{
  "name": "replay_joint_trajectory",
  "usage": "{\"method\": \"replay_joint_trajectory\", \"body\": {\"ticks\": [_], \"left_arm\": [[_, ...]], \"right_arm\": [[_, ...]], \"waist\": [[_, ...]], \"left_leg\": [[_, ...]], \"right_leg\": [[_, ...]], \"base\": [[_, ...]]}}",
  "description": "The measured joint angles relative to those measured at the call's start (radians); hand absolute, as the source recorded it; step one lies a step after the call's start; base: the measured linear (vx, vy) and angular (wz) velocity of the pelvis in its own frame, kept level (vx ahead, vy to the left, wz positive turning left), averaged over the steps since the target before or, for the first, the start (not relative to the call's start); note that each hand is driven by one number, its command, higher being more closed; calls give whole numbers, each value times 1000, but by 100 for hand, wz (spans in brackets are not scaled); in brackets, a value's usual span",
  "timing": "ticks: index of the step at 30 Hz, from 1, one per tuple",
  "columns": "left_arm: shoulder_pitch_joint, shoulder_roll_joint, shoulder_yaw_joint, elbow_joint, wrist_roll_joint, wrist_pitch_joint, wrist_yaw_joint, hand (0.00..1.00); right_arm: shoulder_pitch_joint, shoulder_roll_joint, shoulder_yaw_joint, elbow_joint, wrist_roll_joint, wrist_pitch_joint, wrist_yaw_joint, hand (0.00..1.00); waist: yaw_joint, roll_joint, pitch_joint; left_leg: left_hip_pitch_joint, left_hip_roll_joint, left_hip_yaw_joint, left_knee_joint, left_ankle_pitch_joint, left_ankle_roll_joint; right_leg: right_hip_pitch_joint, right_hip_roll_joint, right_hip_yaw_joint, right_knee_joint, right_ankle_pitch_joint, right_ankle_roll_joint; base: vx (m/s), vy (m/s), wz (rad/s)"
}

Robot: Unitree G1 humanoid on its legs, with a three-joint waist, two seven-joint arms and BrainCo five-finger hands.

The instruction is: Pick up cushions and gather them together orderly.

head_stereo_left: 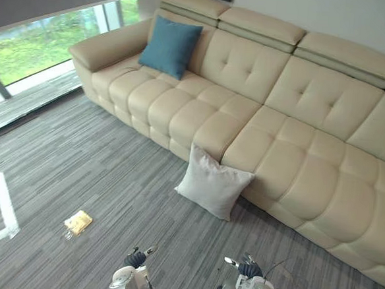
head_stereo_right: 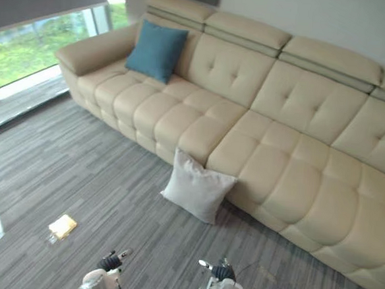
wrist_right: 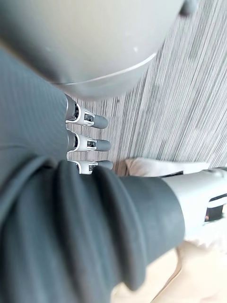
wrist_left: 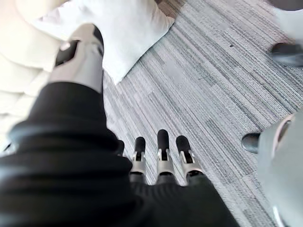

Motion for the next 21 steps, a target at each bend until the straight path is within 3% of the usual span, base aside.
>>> {"method": "replay_joint_trajectory", "body": {"ticks": [1,2,3,4,7,9,11,14,15,16,18,19,20,21], "left_arm": [[0,-1,-19,2,13,0,-1,0],[-1,1,-20,2,19,0,-2,0],[-2,-1,-19,6,22,0,-2,0],[-6,-25,-18,14,35,1,-4,0],[-12,-33,-21,14,60,3,-7,0],[-6,-29,-18,-10,67,3,-11,0],[4,-29,-19,-38,66,0,-20,0],[4,-29,-18,-56,65,-1,-19,0],[4,-29,-20,-65,62,-3,-18,0],[3,-29,-20,-65,62,-4,-18,0],[3,-28,-43,-63,63,-7,-17,0],[4,-28,-48,-62,63,-8,-17,0],[13,-30,-49,-61,63,-14,-16,0],[13,-19,-47,-59,63,-17,-12,0]], "right_arm": [[-6,-1,-25,1,0,0,0,0],[-2,-3,-45,4,1,0,0,0],[-5,-12,-49,3,1,1,0,0],[-6,-32,-71,6,0,0,0,0],[-4,-44,-107,5,1,2,-2,0],[16,-44,-105,2,2,3,-4,0],[18,-42,-91,5,4,3,-5,0],[15,-35,-83,5,5,6,-7,0],[15,-29,-79,4,12,7,-9,0],[15,-29,-78,4,12,7,-11,0],[20,-34,-68,-2,14,2,-20,0],[26,-39,-59,0,14,2,-20,0],[32,-48,-32,1,13,2,-21,0],[31,-42,-5,4,13,3,-21,0]], "waist": [[-10,-3,5],[-18,-14,15],[-24,-8,18],[-27,31,26],[-38,57,30],[-42,58,36],[-37,49,43],[-29,48,43],[-17,47,44],[-16,46,44],[-17,44,41],[-16,46,39],[-14,56,32],[-9,35,16]], "left_leg": [[27,-10,-10,-31,0,0],[57,-31,-38,-50,0,0],[71,-26,-54,-55,-1,-2],[72,-8,-87,-18,25,-45],[1,34,-138,183,31,-62],[-158,94,-233,595,111,-198],[-236,114,-240,741,104,-187],[-323,122,-210,714,57,-114],[-340,120,-198,574,38,-83],[-342,118,-200,528,38,-83],[-357,65,-292,285,52,-78],[-354,56,-321,239,62,-77],[-351,50,-363,195,118,-89],[-339,40,-316,214,93,-78]], "right_leg": [[-8,25,7,-124,46,-14],[7,35,28,-187,124,-81],[17,38,19,-176,113,-89],[40,44,5,-159,70,-103],[89,55,-9,-177,36,-117],[215,77,-16,-266,26,-131],[282,91,10,-311,20,-139],[347,92,68,-358,19,-140],[368,83,121,-369,14,-124],[374,79,135,-371,11,-118],[393,51,201,-374,-18,-71],[393,51,218,-373,-26,-58],[389,57,263,-357,-55,-33],[386,39,314,-344,-66,-14]], "base": [[374,-122,30],[411,-143,32],[420,-159,25],[420,-176,9],[399,-204,9],[367,-164,2],[307,-55,-42],[234,59,-66],[270,172,-93],[290,236,-101],[243,267,-74],[239,338,-88],[283,369,-99],[369,418,-108]]}}
